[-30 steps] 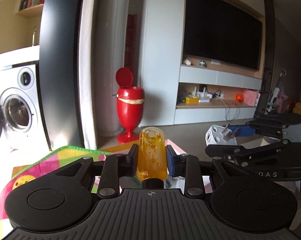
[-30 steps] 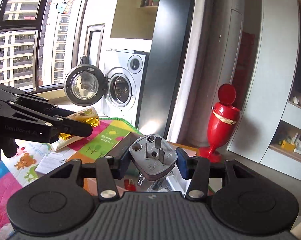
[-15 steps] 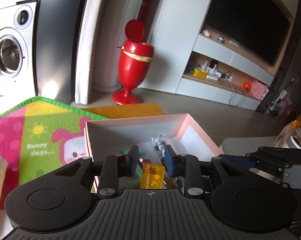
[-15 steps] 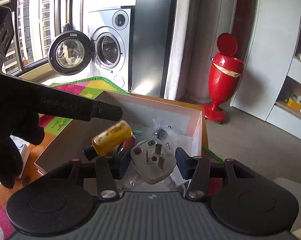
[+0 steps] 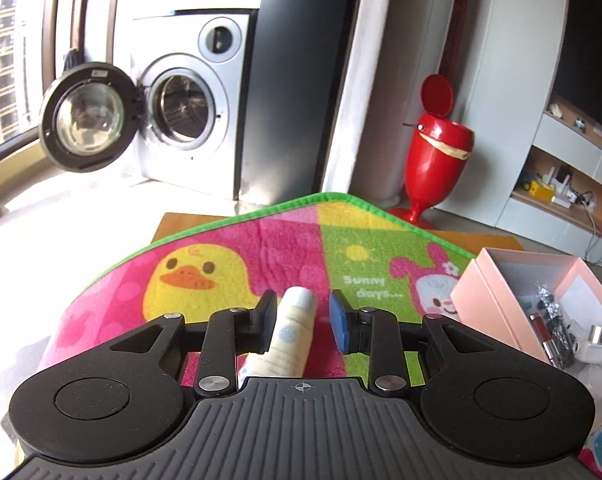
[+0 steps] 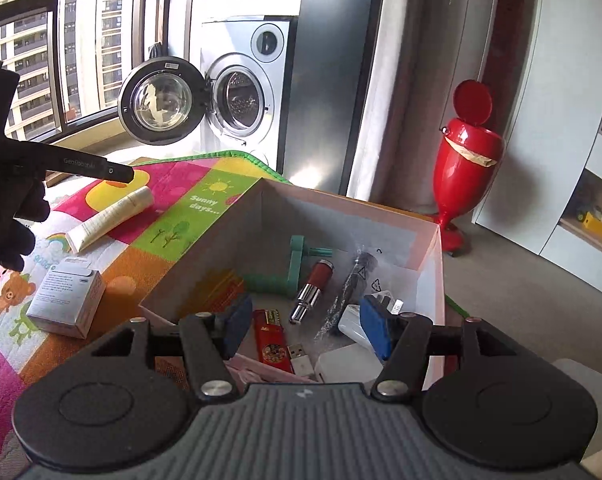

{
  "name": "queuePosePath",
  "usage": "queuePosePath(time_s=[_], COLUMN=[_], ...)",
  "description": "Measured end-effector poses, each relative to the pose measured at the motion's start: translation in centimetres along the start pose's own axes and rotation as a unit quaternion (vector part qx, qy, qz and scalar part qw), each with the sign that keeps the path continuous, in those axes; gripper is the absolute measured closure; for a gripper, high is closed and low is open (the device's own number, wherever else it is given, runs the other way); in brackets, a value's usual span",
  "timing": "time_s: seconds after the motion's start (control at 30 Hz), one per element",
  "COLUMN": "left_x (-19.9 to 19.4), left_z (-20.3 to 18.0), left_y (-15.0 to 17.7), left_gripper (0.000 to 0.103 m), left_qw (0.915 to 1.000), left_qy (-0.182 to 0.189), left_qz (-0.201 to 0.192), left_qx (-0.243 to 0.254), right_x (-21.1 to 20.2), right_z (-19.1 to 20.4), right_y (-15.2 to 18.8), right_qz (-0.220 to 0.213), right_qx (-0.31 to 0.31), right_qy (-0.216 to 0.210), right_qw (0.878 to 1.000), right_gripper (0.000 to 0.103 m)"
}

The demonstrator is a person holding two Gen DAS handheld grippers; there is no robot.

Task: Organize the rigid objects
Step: 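Grasp the white lotion tube with the left gripper, then grasp the white boxed cable package with the right gripper while left holds the tube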

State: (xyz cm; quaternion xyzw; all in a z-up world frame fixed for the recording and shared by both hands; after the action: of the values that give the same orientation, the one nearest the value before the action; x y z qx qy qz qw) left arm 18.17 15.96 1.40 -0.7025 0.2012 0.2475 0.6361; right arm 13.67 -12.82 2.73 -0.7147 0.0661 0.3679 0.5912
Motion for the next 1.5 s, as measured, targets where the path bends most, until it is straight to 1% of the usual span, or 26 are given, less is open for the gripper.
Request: queuePosePath(time_s=[0.07,0.13,0.2,0.23,0.27,0.37,0.4,0.43,0.5,0.53,0.57,0.6,0.63,0.73,0.8,0.9,0.97,1.07,1.2,1.23,1.3,1.43,1.5], left_x=[0.8,1.4,2.0,2.5,2.7,3.5,3.9,4.2,4.0,3.7,3.4,2.9,2.4,0.2,-1.8,-5.1,-7.1,-9.2,-11.0,-11.1,-11.2,-11.2,-11.2], left_z=[2.0,2.7,2.5,2.1,1.9,1.1,0.8,0.5,0.0,-0.2,-0.2,-0.1,0.3,1.1,1.8,2.6,2.9,2.8,2.1,2.0,1.8,1.6,1.5], left_y=[0.6,1.1,1.6,1.9,2.0,2.2,2.5,2.9,3.1,3.3,3.5,3.8,4.2,5.8,7.1,9.1,10.5,12.4,13.6,13.7,13.8,13.8,13.8], left_gripper=[0.071,0.071,0.071,0.068,0.067,0.064,0.062,0.063,0.065,0.066,0.068,0.073,0.075,0.075,0.075,0.075,0.075,0.075,0.075,0.075,0.074,0.074,0.074], left_qw=[0.9998,0.9994,0.9985,0.9978,0.9977,0.9976,0.9971,0.9965,0.9963,0.9958,0.9955,0.9954,0.9955,0.9963,0.9965,0.9967,0.9967,0.9957,0.9970,0.9973,0.9980,0.9984,0.9986], left_qy=[-0.003,0.007,0.028,0.039,0.042,0.039,0.036,0.031,0.024,0.028,0.036,0.042,0.049,0.060,0.067,0.068,0.064,0.069,0.059,0.055,0.048,0.039,0.036], left_qz=[0.013,0.025,0.039,0.046,0.047,0.055,0.067,0.078,0.077,0.077,0.078,0.077,0.075,0.061,0.050,0.036,0.031,0.030,0.028,0.029,0.030,0.035,0.035], left_qx=[-0.016,-0.023,-0.026,-0.027,-0.027,-0.015,-0.009,-0.001,0.030,0.041,0.042,0.038,0.031,0.013,-0.003,-0.026,-0.038,-0.054,-0.042,-0.040,-0.029,-0.021,-0.019], right_x=[-0.5,-0.9,-1.1,-1.3,-1.3,-0.9,-0.7,-0.4,0.2,0.6,1.0,1.3,1.7,2.8,3.1,3.5,3.6,4.1,5.2,5.6,6.2,5.6,4.9], right_z=[2.2,4.6,6.6,8.0,9.0,11.9,12.5,13.5,14.8,15.5,16.2,16.5,16.9,17.2,17.1,16.8,16.8,17.3,18.3,18.4,18.6,18.1,17.7], right_y=[-0.1,0.0,0.2,0.4,0.5,0.7,0.7,0.8,0.9,0.9,1.0,1.0,1.2,1.6,1.7,1.9,1.9,1.8,1.8,1.9,2.2,2.6,3.0], right_qz=[-0.006,-0.009,-0.007,-0.004,-0.002,0.007,0.008,0.012,0.020,0.026,0.031,0.034,0.037,0.047,0.055,0.063,0.064,0.067,0.084,0.090,0.100,0.094,0.091], right_qx=[-0.021,-0.041,-0.053,-0.058,-0.061,-0.061,-0.059,-0.058,-0.057,-0.056,-0.056,-0.057,-0.056,-0.049,-0.037,-0.014,-0.005,-0.006,-0.005,-0.003,-0.004,0.005,0.000], right_qy=[-0.017,-0.036,-0.057,-0.072,-0.085,-0.117,-0.122,-0.129,-0.142,-0.149,-0.153,-0.153,-0.149,-0.141,-0.143,-0.151,-0.156,-0.161,-0.171,-0.170,-0.166,-0.168,-0.165], right_qw=[1.000,0.998,0.997,0.996,0.995,0.991,0.991,0.990,0.988,0.987,0.986,0.986,0.987,0.988,0.988,0.986,0.986,0.985,0.982,0.981,0.981,0.981,0.982], right_gripper=[0.041,0.041,0.040,0.040,0.040,0.038,0.038,0.038,0.037,0.037,0.037,0.037,0.037,0.036,0.036,0.036,0.035,0.034,0.033,0.031,0.030,0.032,0.032])
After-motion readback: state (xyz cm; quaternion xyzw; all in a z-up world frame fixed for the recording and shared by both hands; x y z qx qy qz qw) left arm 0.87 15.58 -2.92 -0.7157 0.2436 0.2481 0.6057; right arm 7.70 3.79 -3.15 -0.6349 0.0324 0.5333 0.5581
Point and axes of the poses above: each gripper's, at about its wrist camera, not at the fingertips, and x roughly the way its jaws point, z to its left, y to its underside, the point moved 9 cm from there along x, roughly the way its jaws point, and after that the axes turned 5 degrees about x, right-handed, at the moved point
